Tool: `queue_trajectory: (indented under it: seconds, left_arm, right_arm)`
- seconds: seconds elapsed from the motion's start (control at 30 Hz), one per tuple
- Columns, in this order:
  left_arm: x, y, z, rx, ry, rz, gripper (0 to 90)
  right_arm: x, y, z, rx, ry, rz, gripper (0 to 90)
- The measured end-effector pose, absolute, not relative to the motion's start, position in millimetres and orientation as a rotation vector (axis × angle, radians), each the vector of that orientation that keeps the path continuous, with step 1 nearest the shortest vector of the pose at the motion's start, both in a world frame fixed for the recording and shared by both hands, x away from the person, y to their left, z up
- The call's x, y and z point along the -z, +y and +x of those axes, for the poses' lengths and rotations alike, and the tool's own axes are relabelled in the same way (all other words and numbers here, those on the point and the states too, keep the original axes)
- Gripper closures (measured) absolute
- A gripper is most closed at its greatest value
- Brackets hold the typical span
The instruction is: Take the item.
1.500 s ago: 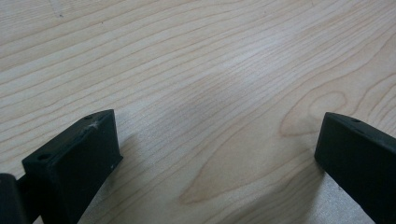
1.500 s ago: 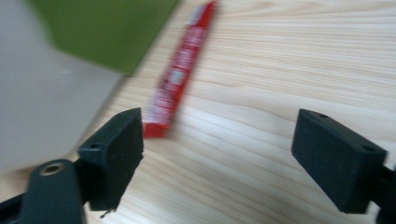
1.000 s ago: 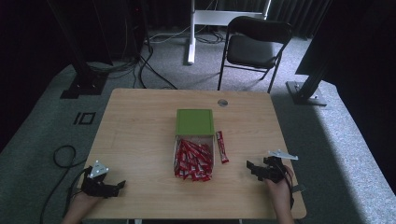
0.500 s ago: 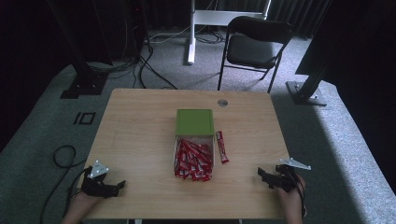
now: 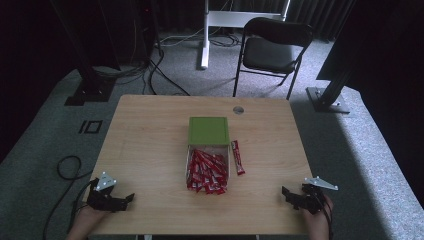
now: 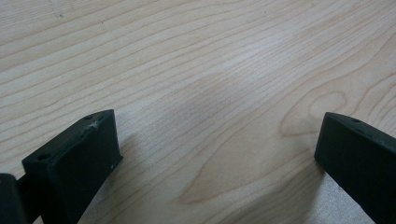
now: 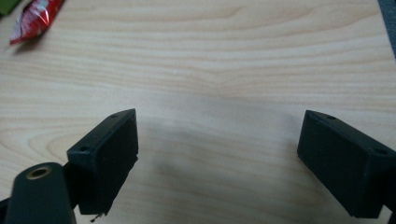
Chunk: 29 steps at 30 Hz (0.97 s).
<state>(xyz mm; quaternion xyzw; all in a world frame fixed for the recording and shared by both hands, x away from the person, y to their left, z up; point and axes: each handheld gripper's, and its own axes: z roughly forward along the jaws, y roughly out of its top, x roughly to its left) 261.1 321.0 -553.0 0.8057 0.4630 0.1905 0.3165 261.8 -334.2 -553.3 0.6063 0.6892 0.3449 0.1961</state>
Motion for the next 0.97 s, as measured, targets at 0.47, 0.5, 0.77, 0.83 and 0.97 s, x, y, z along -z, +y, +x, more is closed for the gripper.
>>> queue_trajectory:
  seconds: [0.47, 0.5, 0.77, 0.83, 0.97]
  left_arm:
    - [553.0, 321.0, 261.0, -0.501, 1.219, 2.121, 0.8]
    - [553.0, 321.0, 261.0, -0.502, 1.219, 2.121, 0.8]
    - [553.0, 321.0, 261.0, -0.502, 1.219, 2.121, 0.8]
    - [553.0, 321.0, 261.0, -0.501, 1.219, 2.121, 0.8]
    - [553.0, 321.1, 261.0, -0.501, 1.219, 2.121, 0.8]
  right_arm:
    - [559.0, -322.5, 258.8, -0.85, 1.938, 1.592, 12.0]
    - [559.0, -322.2, 258.6, -0.852, 1.941, 1.59, 12.0]
    - [559.1, -321.9, 256.4, -0.845, 1.924, 1.605, 12.0]
    - [559.1, -321.9, 256.4, -0.846, 1.923, 1.605, 12.0]
    - [559.1, -321.8, 256.5, -0.847, 1.926, 1.602, 12.0]
